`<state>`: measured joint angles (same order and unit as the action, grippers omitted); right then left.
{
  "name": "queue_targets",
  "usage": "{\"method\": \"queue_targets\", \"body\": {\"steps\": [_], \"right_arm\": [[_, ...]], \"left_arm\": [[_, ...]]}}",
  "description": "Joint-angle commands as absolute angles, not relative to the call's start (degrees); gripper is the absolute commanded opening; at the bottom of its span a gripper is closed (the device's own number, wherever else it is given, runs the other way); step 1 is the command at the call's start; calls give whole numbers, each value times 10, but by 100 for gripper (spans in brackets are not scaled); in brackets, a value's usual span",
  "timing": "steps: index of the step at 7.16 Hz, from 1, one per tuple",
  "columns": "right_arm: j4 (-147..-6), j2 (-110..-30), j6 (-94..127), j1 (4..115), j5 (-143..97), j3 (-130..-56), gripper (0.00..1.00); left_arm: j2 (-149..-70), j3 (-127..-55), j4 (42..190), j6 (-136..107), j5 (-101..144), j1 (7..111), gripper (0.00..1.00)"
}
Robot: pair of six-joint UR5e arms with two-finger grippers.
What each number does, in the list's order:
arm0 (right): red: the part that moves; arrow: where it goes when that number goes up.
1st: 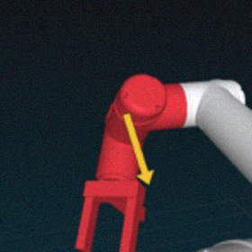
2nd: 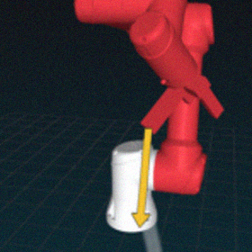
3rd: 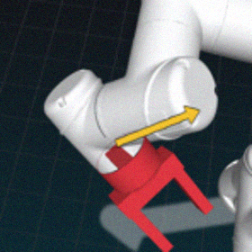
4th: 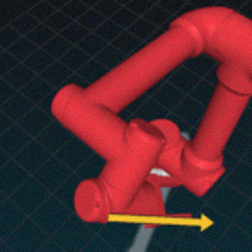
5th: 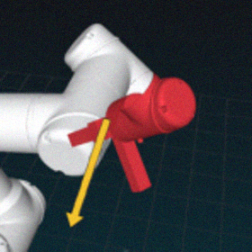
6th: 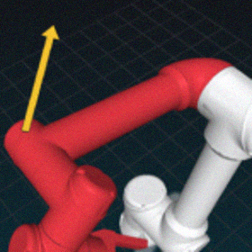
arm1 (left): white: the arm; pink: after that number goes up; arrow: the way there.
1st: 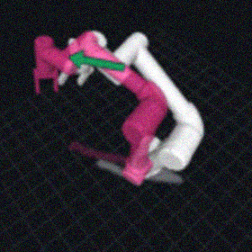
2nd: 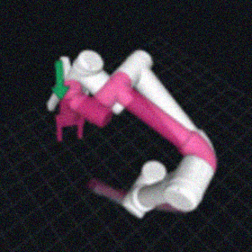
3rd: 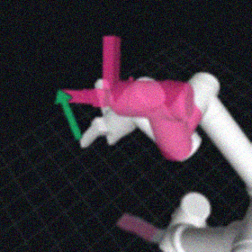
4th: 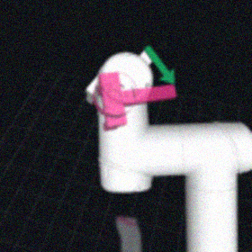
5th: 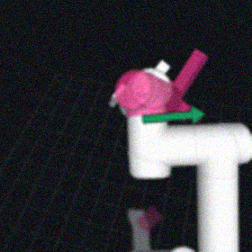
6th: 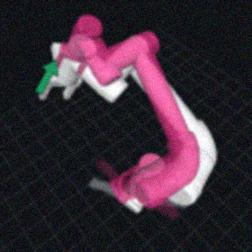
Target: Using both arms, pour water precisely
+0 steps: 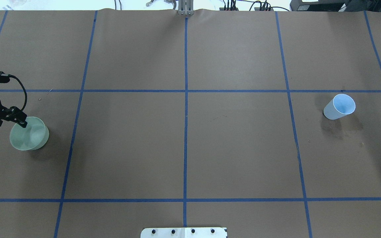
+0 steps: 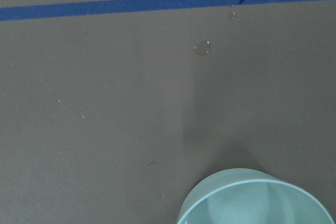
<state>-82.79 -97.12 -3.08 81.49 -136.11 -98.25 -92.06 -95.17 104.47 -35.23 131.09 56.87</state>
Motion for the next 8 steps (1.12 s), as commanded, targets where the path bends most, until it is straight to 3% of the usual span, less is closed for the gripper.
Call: {"method": "queue_targets", "body": {"steps": [1, 2, 4, 6, 8], "right_arm": [[-828, -971, -31, 806, -1361, -982, 100], [-828, -971, -31, 806, -1361, -982, 100], [-828, -971, -31, 806, -1359, -980, 100], [-827, -961, -31, 806, -1361, -983, 100], [-826, -947, -31, 806, -1365, -987, 100]], "left_arm": [[-919, -940, 1045, -353, 1313, 569, 62], [-920, -940, 1045, -354, 1314, 569, 46], [-920, -940, 1045, -354, 1314, 568, 1], [-921, -959, 1042, -356, 1338, 569, 0], [-945, -1032, 999, -418, 1387, 570, 0]]}}
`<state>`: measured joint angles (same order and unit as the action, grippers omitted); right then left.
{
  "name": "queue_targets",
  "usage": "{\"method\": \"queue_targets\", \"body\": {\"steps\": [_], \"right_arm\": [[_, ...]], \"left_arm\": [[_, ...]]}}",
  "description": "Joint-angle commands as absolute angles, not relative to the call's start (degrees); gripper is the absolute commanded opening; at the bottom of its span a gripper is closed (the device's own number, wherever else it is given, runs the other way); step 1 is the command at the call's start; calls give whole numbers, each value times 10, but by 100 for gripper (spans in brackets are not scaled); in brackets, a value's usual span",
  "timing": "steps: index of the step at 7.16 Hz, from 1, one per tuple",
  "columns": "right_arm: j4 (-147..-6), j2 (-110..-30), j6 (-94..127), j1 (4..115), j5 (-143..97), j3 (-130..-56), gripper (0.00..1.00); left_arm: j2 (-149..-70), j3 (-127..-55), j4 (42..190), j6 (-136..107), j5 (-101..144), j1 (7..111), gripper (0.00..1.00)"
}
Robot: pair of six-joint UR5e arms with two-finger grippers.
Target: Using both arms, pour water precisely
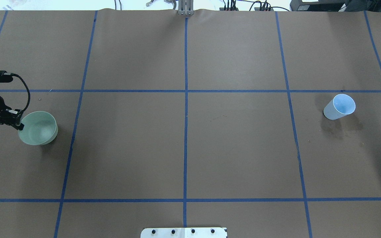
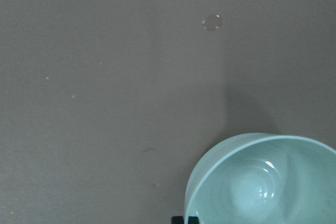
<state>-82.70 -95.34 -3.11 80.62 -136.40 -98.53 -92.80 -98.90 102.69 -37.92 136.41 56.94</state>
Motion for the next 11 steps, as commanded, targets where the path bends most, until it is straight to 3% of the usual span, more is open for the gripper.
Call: {"method": "queue_targets", "body": {"steps": [1, 3, 6, 11], "right_arm": [[-826, -937, -31, 806, -1364, -984, 100], [-826, -940, -31, 807, -1362, -986, 100], [-825, -945, -33, 807, -1362, -994, 100], [-824, -940, -35, 794, -1363, -991, 100]], "left_arm": [[-1004, -1037, 964, -464, 1384, 570, 0], [-1133, -1028, 936, -610, 1369, 488, 0], [-1353, -846, 940, -728, 1297, 407, 0], [-1397, -730, 1032, -735, 1252, 375, 0]]}}
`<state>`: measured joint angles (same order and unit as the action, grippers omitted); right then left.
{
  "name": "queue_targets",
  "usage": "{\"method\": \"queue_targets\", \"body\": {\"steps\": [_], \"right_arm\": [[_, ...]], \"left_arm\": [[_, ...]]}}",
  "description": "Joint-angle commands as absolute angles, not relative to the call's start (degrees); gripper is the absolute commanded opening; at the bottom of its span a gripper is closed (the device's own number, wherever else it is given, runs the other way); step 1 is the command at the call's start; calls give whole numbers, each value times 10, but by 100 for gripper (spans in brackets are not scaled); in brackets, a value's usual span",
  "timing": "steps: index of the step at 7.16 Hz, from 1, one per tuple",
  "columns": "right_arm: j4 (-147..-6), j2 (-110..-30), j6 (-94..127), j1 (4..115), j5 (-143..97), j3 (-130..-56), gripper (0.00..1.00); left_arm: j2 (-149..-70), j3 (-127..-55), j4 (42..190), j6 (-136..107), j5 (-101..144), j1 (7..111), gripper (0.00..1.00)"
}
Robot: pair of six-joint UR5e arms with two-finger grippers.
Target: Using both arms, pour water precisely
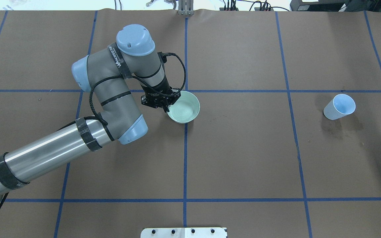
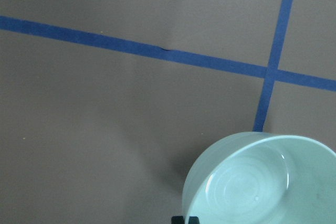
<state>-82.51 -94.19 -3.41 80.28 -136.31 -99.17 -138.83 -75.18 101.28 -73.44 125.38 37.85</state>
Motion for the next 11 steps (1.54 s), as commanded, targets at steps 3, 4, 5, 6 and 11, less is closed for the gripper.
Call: {"method": "queue_targets", "body": {"steps": [3, 4, 5, 6, 11], "right_arm": [[-818, -937, -34, 781, -1363, -994, 100], [-735, -940, -31, 762, -1364, -984, 100], [-681, -947, 19, 744, -1367, -983, 100], [-585, -949, 114, 697, -1362, -982, 100], [11, -998, 440, 566, -1117, -841, 99]], "left_arm": [[-1403, -724, 1042, -732, 1252, 375, 63], [-1402, -727, 1056, -735, 1251, 375, 100], [-1402, -728, 1056, -735, 1250, 377, 100], [-1402, -729, 1056, -735, 1249, 378, 100], [-1402, -730, 1056, -754, 1232, 379, 100]]}}
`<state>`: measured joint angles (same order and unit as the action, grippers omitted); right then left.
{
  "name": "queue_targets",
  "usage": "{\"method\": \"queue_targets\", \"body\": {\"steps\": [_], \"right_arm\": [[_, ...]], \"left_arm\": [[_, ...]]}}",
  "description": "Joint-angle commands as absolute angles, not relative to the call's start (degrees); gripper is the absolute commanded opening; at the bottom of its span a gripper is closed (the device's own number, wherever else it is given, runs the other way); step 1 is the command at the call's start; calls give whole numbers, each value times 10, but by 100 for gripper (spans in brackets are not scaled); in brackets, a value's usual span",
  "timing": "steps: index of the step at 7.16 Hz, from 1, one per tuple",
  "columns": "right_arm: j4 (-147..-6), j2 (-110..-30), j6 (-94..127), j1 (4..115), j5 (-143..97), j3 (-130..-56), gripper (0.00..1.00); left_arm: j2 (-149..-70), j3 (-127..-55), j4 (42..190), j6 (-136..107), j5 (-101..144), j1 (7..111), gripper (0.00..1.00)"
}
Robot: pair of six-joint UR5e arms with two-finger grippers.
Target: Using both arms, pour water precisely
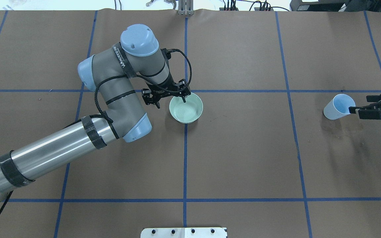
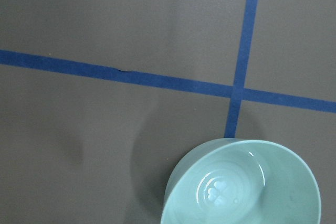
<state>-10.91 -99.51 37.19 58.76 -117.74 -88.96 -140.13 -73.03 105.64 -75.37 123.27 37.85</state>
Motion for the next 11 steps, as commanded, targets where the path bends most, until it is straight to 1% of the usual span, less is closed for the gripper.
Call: {"method": "queue_targets", "body": {"steps": [1, 3, 4, 6, 8, 10, 11], "right_arm": [[43, -997, 445, 543, -1065, -830, 99], [77, -997, 432, 468, -948, -825, 98], [86, -997, 380, 450, -924, -815, 97], [119, -991, 355, 436, -898, -776, 97], [120, -984, 351, 423, -876, -773, 97], [121, -941, 355, 409, -864, -740, 97], [121, -940, 354, 408, -865, -729, 96]], "left_arm": [[-1402, -731, 1056, -754, 1232, 379, 100], [-1401, -732, 1056, -754, 1232, 379, 100], [-1401, -731, 1056, -754, 1232, 380, 100], [-1401, -731, 1056, -754, 1232, 380, 100], [-1399, -732, 1057, -754, 1232, 380, 100], [-1398, -734, 1056, -754, 1232, 380, 100], [-1397, -734, 1056, -754, 1232, 380, 100]]}}
